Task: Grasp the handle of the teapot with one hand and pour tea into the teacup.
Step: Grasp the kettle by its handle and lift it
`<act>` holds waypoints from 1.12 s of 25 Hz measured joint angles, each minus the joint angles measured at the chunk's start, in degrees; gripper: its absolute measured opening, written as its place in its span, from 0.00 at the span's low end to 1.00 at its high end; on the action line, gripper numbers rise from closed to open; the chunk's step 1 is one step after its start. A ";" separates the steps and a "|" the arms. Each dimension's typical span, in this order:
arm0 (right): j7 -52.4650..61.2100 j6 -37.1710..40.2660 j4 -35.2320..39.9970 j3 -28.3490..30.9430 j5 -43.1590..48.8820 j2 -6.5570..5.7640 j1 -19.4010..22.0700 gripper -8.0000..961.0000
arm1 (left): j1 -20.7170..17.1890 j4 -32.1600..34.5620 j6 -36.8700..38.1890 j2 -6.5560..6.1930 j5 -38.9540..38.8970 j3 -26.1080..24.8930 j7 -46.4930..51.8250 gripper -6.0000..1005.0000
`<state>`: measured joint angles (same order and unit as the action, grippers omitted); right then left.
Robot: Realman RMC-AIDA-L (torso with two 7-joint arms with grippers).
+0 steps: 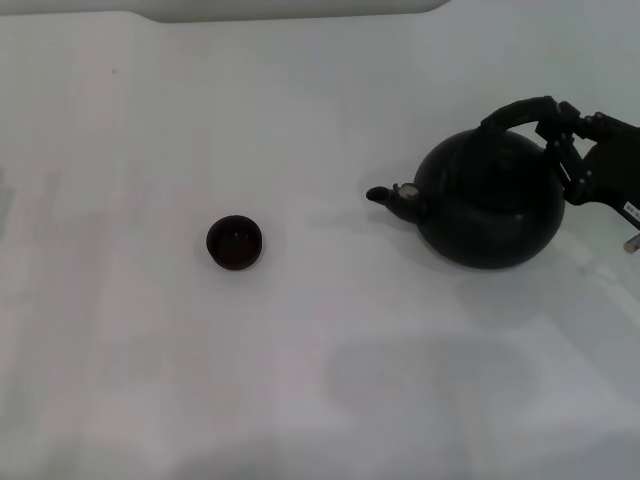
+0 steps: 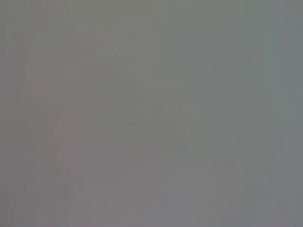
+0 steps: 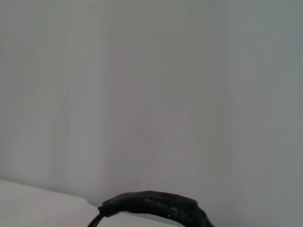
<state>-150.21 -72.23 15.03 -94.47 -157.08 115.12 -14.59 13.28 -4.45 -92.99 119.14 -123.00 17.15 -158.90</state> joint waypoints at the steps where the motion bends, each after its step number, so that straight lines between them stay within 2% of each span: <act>1: 0.00 0.00 0.00 -0.01 0.00 0.01 -0.07 0.49 | 0.02 0.03 0.00 -0.03 -0.01 -0.01 0.00 0.88; 5: 0.01 -0.04 0.01 -0.09 0.00 0.06 -0.24 0.28 | -0.03 0.09 0.00 -0.06 -0.07 -0.01 0.00 0.88; 8: 0.01 -0.08 0.37 -0.10 0.00 0.13 -0.28 0.18 | -0.19 0.18 0.00 -0.06 -0.11 -0.01 0.00 0.88; 14: 0.32 -0.85 0.58 -0.01 -0.01 0.12 -0.04 0.19 | -0.20 0.30 0.00 -0.05 -0.14 -0.01 0.00 0.88; 20: 5.73 -1.19 0.78 0.84 -0.49 0.07 -0.14 0.18 | -0.19 0.32 0.01 -0.05 -0.14 -0.01 0.00 0.88; 28: 6.71 -0.68 4.73 0.93 -0.34 0.17 0.30 0.18 | -0.52 0.19 0.01 0.04 -0.13 -0.01 0.00 0.88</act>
<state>-143.51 -72.91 19.76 -93.54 -157.42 115.30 -14.30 12.76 -4.26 -92.98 119.19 -123.13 17.14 -158.91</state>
